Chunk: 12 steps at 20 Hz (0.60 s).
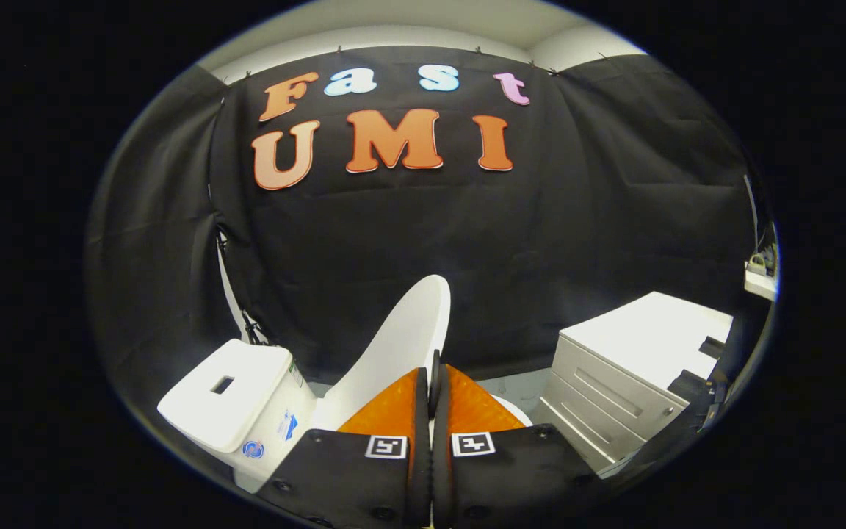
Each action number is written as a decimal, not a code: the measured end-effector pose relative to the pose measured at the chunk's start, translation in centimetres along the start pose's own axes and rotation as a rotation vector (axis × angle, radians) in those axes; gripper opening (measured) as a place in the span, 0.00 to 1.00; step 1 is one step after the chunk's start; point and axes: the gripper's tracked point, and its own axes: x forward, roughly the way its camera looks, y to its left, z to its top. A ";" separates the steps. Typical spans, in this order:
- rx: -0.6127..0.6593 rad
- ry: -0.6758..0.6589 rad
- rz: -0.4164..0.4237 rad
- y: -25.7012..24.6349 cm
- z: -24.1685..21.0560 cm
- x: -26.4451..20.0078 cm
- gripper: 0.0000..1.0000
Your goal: Open the toilet lid.
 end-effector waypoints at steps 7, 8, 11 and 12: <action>-0.028 -0.064 0.076 6.7 2.5 -1.7 0.09; -0.052 -0.067 0.082 7.6 2.7 -1.8 0.09; -0.099 -0.075 0.110 10.3 3.5 -2.3 0.09; -0.097 -0.080 0.122 11.2 3.7 -2.5 0.09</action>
